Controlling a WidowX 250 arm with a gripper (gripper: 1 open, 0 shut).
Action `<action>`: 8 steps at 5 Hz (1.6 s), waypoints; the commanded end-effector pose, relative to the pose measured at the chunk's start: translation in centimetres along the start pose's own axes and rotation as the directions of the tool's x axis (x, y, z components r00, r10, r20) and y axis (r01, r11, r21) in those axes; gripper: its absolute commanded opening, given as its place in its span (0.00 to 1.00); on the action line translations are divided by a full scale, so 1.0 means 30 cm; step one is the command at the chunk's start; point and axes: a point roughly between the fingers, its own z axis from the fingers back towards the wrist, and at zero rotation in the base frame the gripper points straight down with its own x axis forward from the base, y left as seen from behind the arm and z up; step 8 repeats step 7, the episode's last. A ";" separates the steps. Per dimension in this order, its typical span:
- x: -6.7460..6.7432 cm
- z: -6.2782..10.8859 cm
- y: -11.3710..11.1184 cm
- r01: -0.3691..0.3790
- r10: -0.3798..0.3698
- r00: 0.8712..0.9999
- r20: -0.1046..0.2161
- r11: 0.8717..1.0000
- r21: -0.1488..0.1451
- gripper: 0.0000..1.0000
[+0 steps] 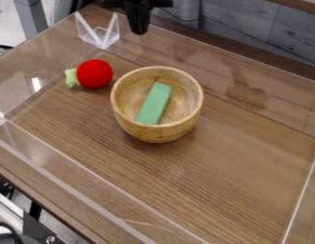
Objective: Move the red fruit to the left
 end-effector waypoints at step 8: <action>-0.073 0.067 -0.130 0.210 -0.207 0.975 0.076 0.977 -0.035 0.00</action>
